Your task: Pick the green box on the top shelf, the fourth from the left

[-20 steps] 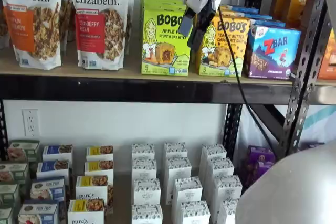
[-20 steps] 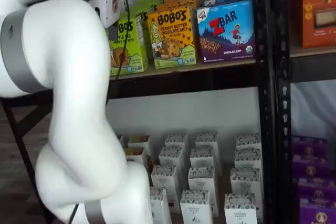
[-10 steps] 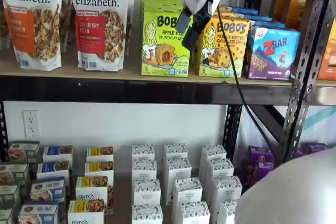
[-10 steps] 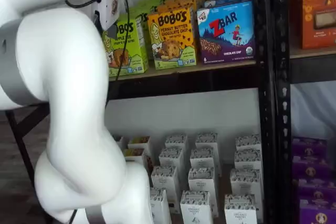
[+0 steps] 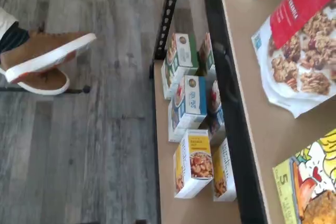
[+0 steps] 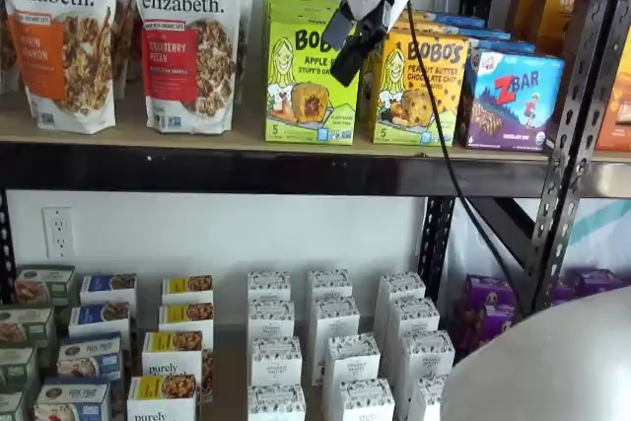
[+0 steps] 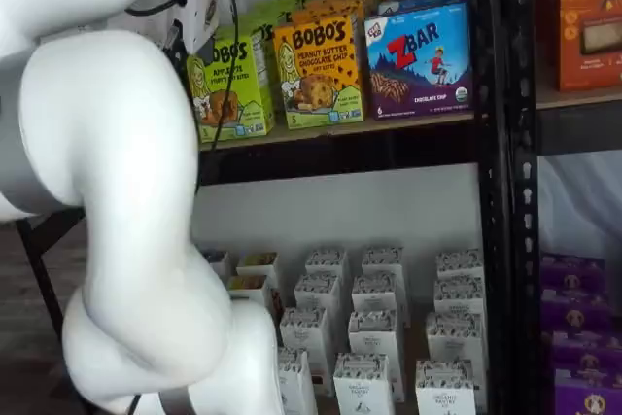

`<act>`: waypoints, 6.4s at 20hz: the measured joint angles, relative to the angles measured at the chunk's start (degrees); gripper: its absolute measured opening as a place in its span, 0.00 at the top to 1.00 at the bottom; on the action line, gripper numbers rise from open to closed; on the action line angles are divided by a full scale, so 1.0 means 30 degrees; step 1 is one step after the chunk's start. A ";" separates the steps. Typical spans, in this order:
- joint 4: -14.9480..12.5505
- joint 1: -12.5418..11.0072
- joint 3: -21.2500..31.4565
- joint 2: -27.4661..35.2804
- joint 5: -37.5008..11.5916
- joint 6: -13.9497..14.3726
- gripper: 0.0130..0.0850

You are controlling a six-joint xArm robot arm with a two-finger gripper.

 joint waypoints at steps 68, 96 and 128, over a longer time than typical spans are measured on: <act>-0.0520 -0.1596 -0.6617 0.6312 0.0180 -0.1370 0.00; -0.3968 -0.0446 -0.8033 0.7947 0.0933 -0.0681 0.00; -0.5479 0.0412 -0.7032 0.7795 0.0355 -0.0122 0.33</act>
